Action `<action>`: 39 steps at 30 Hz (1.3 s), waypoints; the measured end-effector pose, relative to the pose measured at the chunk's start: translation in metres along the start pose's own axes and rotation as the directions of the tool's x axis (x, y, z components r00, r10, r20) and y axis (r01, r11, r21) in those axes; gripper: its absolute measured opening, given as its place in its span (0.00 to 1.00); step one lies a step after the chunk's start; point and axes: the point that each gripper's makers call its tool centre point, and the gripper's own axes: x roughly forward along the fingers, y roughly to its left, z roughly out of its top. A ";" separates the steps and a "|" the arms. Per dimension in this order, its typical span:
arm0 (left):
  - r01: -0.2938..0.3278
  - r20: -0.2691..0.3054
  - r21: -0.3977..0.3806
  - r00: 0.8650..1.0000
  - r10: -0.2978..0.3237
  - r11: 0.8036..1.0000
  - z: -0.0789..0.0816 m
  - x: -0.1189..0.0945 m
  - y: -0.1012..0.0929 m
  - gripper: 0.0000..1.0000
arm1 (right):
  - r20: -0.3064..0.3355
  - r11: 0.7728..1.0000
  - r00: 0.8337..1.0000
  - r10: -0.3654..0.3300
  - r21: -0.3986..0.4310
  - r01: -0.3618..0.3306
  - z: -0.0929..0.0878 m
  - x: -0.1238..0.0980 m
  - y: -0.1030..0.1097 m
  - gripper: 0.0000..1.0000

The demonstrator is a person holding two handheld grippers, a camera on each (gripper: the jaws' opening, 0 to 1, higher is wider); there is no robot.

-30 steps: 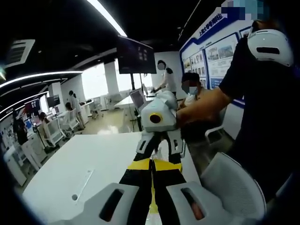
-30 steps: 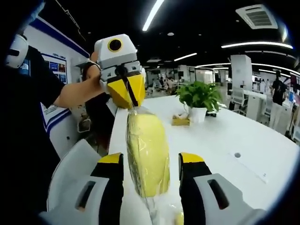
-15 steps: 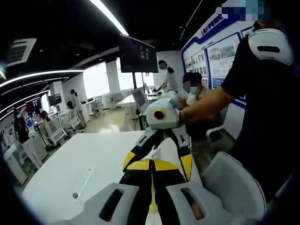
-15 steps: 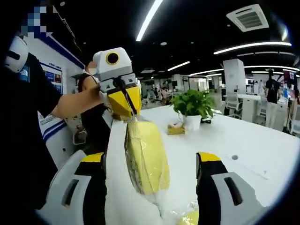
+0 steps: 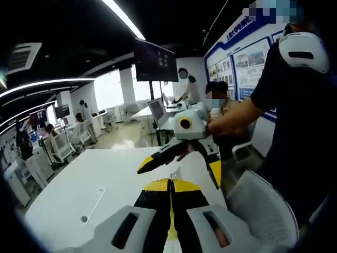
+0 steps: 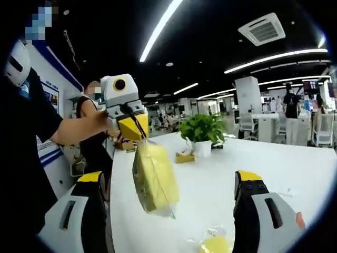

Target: Compare the silicone blocks by pressing each to a similar depth, holding the contact briefly, and releasing to observe deformation and rebound differences across the visible hardness samples.

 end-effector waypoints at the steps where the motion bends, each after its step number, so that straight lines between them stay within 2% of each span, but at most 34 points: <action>1: -0.002 -0.001 0.000 1.000 0.002 1.000 0.000 0.000 0.000 0.00 | 0.001 1.000 1.000 -0.006 -0.001 0.006 0.001 -0.001 0.000 0.96; 5: -0.008 -0.001 -0.004 1.000 0.008 1.000 -0.002 0.000 0.000 0.00 | -0.016 1.000 1.000 -0.018 -0.010 0.018 -0.002 -0.005 0.000 0.96; 11: -0.015 0.000 -0.020 1.000 0.015 1.000 -0.007 -0.002 0.000 0.00 | -0.068 0.997 0.997 -0.044 -0.069 0.039 -0.011 -0.016 0.001 0.96; 14: -0.015 0.001 -0.027 1.000 0.015 1.000 -0.008 -0.004 -0.001 0.00 | -0.071 0.997 0.996 -0.046 -0.065 0.041 -0.011 -0.021 0.000 0.90; 22: -0.029 0.006 -0.043 1.000 0.030 0.999 -0.013 -0.006 0.000 0.00 | -0.083 0.991 0.992 -0.100 -0.093 0.092 -0.011 -0.040 -0.003 0.83; 23: -0.029 0.005 -0.043 1.000 0.030 0.999 -0.013 -0.006 -0.001 0.00 | -0.094 0.991 0.991 -0.099 -0.094 0.090 -0.013 -0.042 -0.004 0.80; 24: -0.031 0.003 -0.046 1.000 0.031 0.998 -0.015 -0.006 0.000 0.00 | -0.133 0.990 0.985 -0.108 -0.101 0.095 -0.020 -0.046 -0.005 0.77; 25: -0.032 0.003 -0.047 0.999 0.032 0.998 -0.015 -0.006 0.000 0.00 | -0.136 0.989 0.984 -0.115 -0.111 0.100 -0.021 -0.047 -0.006 0.75; 31: -0.036 0.000 -0.057 0.999 0.036 0.998 -0.019 -0.007 -0.001 0.00 | -0.103 0.983 0.984 -0.148 -0.124 0.135 -0.019 -0.068 -0.007 0.63; 34: -0.046 0.004 -0.065 0.999 0.046 0.997 -0.020 -0.011 0.002 0.00 | -0.105 0.973 0.974 -0.199 -0.138 0.183 -0.027 -0.085 -0.011 0.60; 38: -0.067 0.015 -0.073 0.998 0.068 0.995 -0.021 -0.016 0.005 0.00 | -0.104 0.965 0.967 -0.235 -0.141 0.219 -0.035 -0.105 -0.014 0.51; 39: -0.067 0.016 -0.079 0.997 0.069 0.995 -0.021 -0.016 0.006 0.00 | -0.085 0.961 0.963 -0.256 -0.134 0.244 -0.035 -0.112 -0.017 0.52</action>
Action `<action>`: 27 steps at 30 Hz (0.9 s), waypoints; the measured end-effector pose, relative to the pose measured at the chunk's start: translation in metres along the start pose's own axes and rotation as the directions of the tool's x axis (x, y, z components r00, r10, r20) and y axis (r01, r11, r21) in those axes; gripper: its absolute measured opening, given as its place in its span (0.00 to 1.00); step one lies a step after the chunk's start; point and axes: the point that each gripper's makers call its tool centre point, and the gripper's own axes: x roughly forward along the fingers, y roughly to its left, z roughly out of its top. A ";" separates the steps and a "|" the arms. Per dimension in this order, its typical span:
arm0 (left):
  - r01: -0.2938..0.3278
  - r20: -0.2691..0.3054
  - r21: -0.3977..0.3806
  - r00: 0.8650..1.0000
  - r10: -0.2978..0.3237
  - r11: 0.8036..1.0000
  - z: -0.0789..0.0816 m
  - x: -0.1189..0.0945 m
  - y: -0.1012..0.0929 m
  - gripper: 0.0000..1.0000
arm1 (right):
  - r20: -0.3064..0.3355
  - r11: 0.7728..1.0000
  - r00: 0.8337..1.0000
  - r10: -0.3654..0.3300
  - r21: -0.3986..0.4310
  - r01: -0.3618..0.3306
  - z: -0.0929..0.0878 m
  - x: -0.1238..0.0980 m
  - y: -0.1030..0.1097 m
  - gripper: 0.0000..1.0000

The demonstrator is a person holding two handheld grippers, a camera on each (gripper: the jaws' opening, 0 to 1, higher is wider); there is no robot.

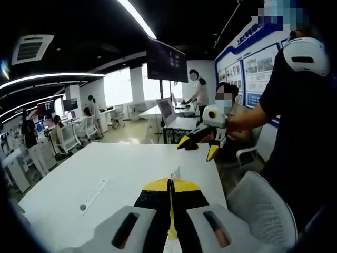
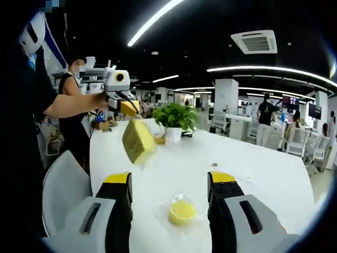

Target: Compare the silicone blocks by pressing each to a similar depth, holding the contact briefly, and releasing to observe deformation and rebound differences across the visible hardness samples.

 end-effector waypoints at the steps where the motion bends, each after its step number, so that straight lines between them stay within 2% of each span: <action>1: -0.001 0.002 -0.004 1.000 0.001 1.000 -0.001 -0.001 0.000 0.00 | 0.016 1.000 1.000 -0.011 0.013 0.011 0.000 -0.003 -0.002 0.54; 4: -0.010 0.003 -0.011 1.000 0.010 1.000 -0.003 -0.002 0.002 0.00 | 0.001 0.998 0.999 -0.049 0.035 0.048 -0.009 -0.015 -0.007 0.58; 6: -0.017 0.007 -0.016 1.000 0.017 1.000 -0.004 -0.003 0.003 0.00 | 0.003 0.998 0.998 -0.055 0.039 0.055 -0.012 -0.021 -0.005 0.57; 11: -0.029 0.012 -0.032 1.000 0.029 0.999 -0.008 -0.005 0.005 0.00 | 0.030 0.996 0.996 -0.079 0.041 0.077 -0.011 -0.035 0.001 0.62; 14: -0.036 0.011 -0.040 0.999 0.036 0.999 -0.011 -0.006 0.007 0.00 | 0.024 0.997 0.997 -0.072 0.004 0.072 -0.022 -0.048 0.008 0.55; 20: -0.052 0.008 -0.058 0.999 0.053 0.997 -0.017 -0.009 0.010 0.00 | -0.009 0.993 0.995 -0.102 0.057 0.102 -0.049 -0.067 0.015 0.61; 23: -0.054 0.003 -0.062 0.999 0.054 0.997 -0.019 -0.010 0.011 0.00 | 0.003 0.986 0.991 -0.134 0.103 0.133 -0.054 -0.076 0.016 0.61; 27: -0.059 0.004 -0.067 0.998 0.060 0.996 -0.020 -0.012 0.013 0.00 | -0.029 0.977 0.984 -0.174 0.118 0.177 -0.067 -0.087 0.018 0.61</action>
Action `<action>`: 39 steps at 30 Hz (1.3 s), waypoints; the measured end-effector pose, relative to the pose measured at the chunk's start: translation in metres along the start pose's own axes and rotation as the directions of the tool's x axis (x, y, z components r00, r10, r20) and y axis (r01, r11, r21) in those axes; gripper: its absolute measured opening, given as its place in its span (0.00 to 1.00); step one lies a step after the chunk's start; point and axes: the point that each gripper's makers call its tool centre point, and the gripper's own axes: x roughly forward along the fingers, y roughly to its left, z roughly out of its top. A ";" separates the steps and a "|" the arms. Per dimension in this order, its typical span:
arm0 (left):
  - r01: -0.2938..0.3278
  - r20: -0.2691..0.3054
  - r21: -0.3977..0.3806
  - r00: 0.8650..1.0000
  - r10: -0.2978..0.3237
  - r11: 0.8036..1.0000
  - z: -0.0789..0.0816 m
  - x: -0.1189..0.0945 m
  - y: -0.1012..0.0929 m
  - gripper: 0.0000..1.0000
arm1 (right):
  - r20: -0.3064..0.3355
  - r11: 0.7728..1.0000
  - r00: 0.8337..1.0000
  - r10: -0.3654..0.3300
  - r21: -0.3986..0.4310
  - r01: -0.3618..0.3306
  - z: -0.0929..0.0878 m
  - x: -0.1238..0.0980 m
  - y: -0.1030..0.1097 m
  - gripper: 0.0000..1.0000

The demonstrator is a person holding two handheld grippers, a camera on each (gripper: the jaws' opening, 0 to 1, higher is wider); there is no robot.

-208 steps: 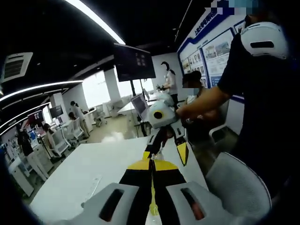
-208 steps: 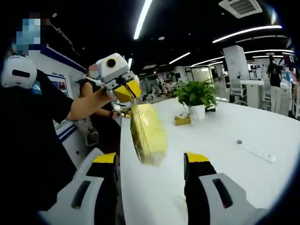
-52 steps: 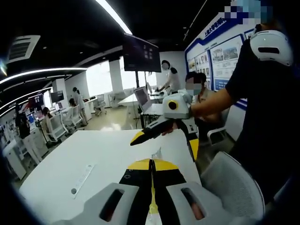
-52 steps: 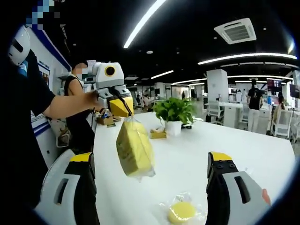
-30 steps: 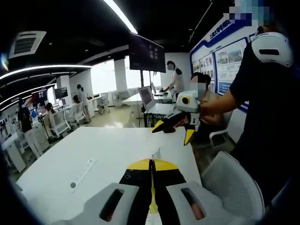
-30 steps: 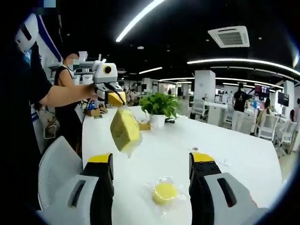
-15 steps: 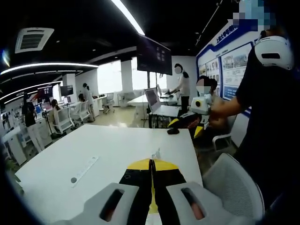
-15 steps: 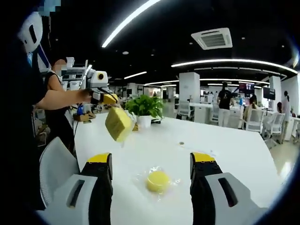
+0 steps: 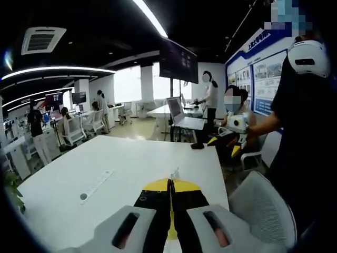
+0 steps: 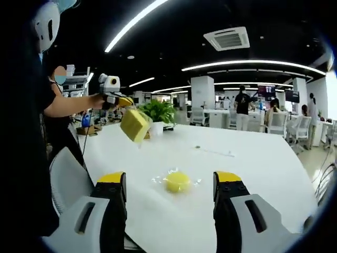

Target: Compare the silicone blocks by pressing each to a similar depth, holding the contact briefly, and releasing to observe deformation and rebound differences across the visible hardness samples.

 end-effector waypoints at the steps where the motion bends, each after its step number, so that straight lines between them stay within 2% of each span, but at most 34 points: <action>1: -0.001 0.001 -0.004 1.000 0.001 1.000 0.000 -0.001 0.001 0.00 | -0.006 1.000 1.000 -0.004 0.005 0.004 -0.002 -0.001 0.000 0.61; 3: -0.009 0.006 -0.014 1.000 0.009 1.000 -0.004 -0.001 0.003 0.00 | -0.021 0.999 1.000 -0.011 0.033 0.011 -0.007 -0.007 0.000 0.61; 8: -0.026 0.016 -0.059 0.999 0.027 0.998 -0.018 -0.002 0.005 0.00 | -0.016 0.999 0.999 -0.031 0.027 0.031 -0.003 -0.015 0.000 0.60; 14: -0.060 0.002 -0.108 0.998 0.060 0.992 -0.041 0.002 0.011 0.00 | -0.050 0.998 0.997 -0.056 0.038 0.058 -0.009 -0.017 -0.001 0.59; 19: -0.070 0.015 -0.171 0.997 0.074 0.983 -0.059 0.008 0.013 0.00 | -0.045 0.997 0.998 -0.043 0.060 0.046 -0.008 -0.016 0.002 0.57; 21: -0.079 0.002 -0.198 0.997 0.081 0.977 -0.072 0.011 0.014 0.00 | -0.042 0.998 0.998 -0.044 0.049 0.046 -0.007 -0.016 0.002 0.57; 24: -0.086 -0.018 -0.221 0.996 0.084 0.971 -0.083 0.013 0.013 0.00 | -0.046 0.997 0.998 -0.050 0.050 0.053 -0.006 -0.017 0.000 0.57; 30: -0.101 -0.028 -0.254 0.995 0.097 0.962 -0.096 0.017 0.012 0.00 | -0.057 0.997 0.997 -0.054 0.049 0.057 -0.008 -0.019 -0.002 0.54; 32: -0.110 -0.031 -0.275 0.994 0.106 0.955 -0.101 0.019 0.013 0.00 | -0.042 0.998 0.998 -0.041 0.055 0.043 -0.006 -0.018 0.001 0.52; 39: -0.126 -0.053 -0.303 0.992 0.115 0.945 -0.118 0.020 0.012 0.00 | -0.049 0.998 0.998 -0.037 0.045 0.039 -0.007 -0.017 0.001 0.52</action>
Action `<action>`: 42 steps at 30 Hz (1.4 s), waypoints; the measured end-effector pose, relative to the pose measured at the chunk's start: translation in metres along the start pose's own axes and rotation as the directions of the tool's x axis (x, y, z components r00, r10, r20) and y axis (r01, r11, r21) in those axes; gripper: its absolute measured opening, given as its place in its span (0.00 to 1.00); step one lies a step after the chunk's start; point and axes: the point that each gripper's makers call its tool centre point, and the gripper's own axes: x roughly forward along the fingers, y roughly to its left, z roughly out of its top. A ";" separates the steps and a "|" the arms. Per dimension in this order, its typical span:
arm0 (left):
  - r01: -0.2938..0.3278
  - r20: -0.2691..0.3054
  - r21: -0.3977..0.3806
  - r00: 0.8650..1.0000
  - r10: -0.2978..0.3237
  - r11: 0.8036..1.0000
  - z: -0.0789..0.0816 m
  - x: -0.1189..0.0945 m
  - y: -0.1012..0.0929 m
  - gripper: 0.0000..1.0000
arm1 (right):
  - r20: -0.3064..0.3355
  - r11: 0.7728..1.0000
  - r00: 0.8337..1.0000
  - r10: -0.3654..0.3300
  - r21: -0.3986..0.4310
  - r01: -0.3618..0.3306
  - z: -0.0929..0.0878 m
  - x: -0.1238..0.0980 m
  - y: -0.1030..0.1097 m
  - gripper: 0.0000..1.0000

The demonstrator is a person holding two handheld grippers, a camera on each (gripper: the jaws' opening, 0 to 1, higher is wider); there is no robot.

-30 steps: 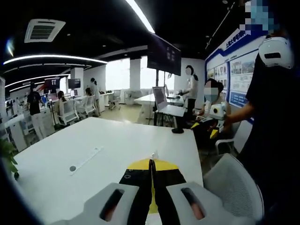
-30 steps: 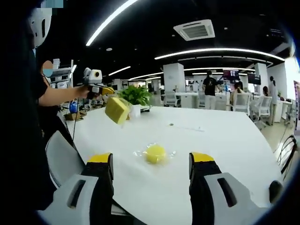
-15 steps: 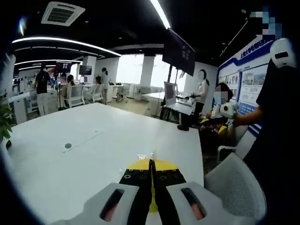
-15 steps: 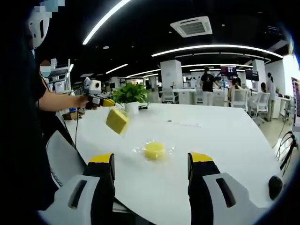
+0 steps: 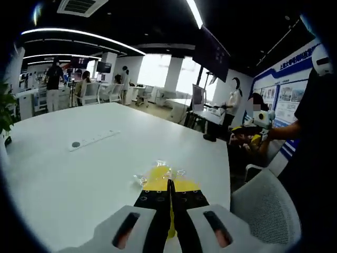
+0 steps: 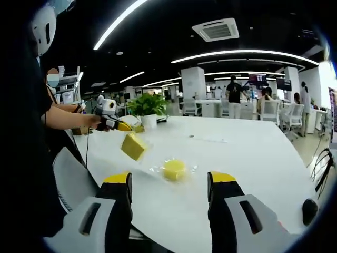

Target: Compare the silicone blocks by pressing each to a similar depth, holding the contact briefly, and releasing to observe deformation and rebound differences across the visible hardness samples.

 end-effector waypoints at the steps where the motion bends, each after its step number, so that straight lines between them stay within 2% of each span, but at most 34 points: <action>1: -0.004 0.006 -0.020 1.000 0.004 1.000 -0.001 0.000 0.001 0.00 | 0.000 1.000 1.000 0.000 0.002 0.000 0.000 0.000 0.000 0.52; 7: -0.020 0.029 -0.081 0.999 0.022 0.996 -0.010 0.001 0.008 0.00 | -0.015 1.000 1.000 -0.007 -0.008 0.006 -0.003 -0.002 -0.003 0.51; 10: -0.053 0.023 -0.117 0.998 0.056 0.992 -0.021 0.001 0.018 0.00 | -0.015 1.000 1.000 -0.010 -0.004 0.010 -0.003 -0.003 -0.004 0.51; 11: -0.057 0.044 -0.124 0.997 0.063 0.991 -0.020 0.001 0.020 0.00 | -0.011 1.000 1.000 -0.011 -0.006 0.011 -0.002 -0.003 -0.004 0.51; 12: -0.054 0.070 -0.166 0.995 0.066 0.985 -0.016 0.000 0.021 0.00 | -0.010 1.000 1.000 -0.016 -0.009 0.015 -0.002 -0.004 -0.005 0.51; 14: -0.078 0.073 -0.165 0.993 0.091 0.983 -0.018 -0.003 0.029 0.00 | -0.016 1.000 1.000 -0.016 -0.001 0.016 -0.003 -0.005 -0.004 0.51; 16: -0.095 0.090 -0.207 0.989 0.115 0.974 -0.018 -0.005 0.037 0.00 | -0.022 1.000 1.000 -0.020 -0.002 0.020 -0.005 -0.005 -0.005 0.51; 22: -0.130 0.099 -0.215 0.983 0.154 0.968 -0.020 -0.009 0.053 0.00 | -0.035 1.000 0.999 -0.024 0.010 0.024 -0.009 -0.005 0.000 0.51; 24: -0.132 0.124 -0.295 0.977 0.175 0.946 -0.020 -0.010 0.059 0.00 | -0.034 1.000 0.999 -0.021 0.008 0.021 -0.009 -0.005 0.002 0.51; 25: -0.163 0.135 -0.297 0.968 0.211 0.941 -0.021 -0.012 0.068 0.00 | -0.040 1.000 0.999 -0.018 0.006 0.018 -0.010 -0.004 0.003 0.51; 29: -0.197 0.133 -0.339 0.958 0.254 0.920 -0.026 -0.017 0.080 0.00 | -0.049 1.000 0.999 -0.022 -0.004 0.022 -0.009 -0.006 0.002 0.50; 30: -0.193 0.130 -0.379 0.957 0.259 0.905 -0.027 -0.017 0.083 0.00 | -0.048 1.000 0.999 -0.024 -0.002 0.024 -0.008 -0.006 0.001 0.50; 34: -0.209 0.119 -0.373 0.956 0.270 0.904 -0.028 -0.016 0.089 0.00 | -0.050 0.999 0.998 -0.047 -0.027 0.045 -0.007 -0.008 -0.003 0.51; 37: -0.224 0.110 -0.393 0.952 0.287 0.892 -0.031 -0.016 0.094 0.00 | -0.053 0.999 0.998 -0.046 -0.023 0.045 -0.007 -0.008 -0.003 0.49; 38: -0.266 0.066 -0.392 0.946 0.316 0.880 -0.041 -0.015 0.099 0.00 | -0.055 0.999 0.997 -0.047 -0.028 0.046 -0.007 -0.008 -0.003 0.49; 42: -0.287 0.020 -0.379 0.948 0.318 0.880 -0.054 -0.009 0.105 0.00 | -0.060 0.999 0.997 -0.046 -0.027 0.045 -0.007 -0.007 -0.003 0.49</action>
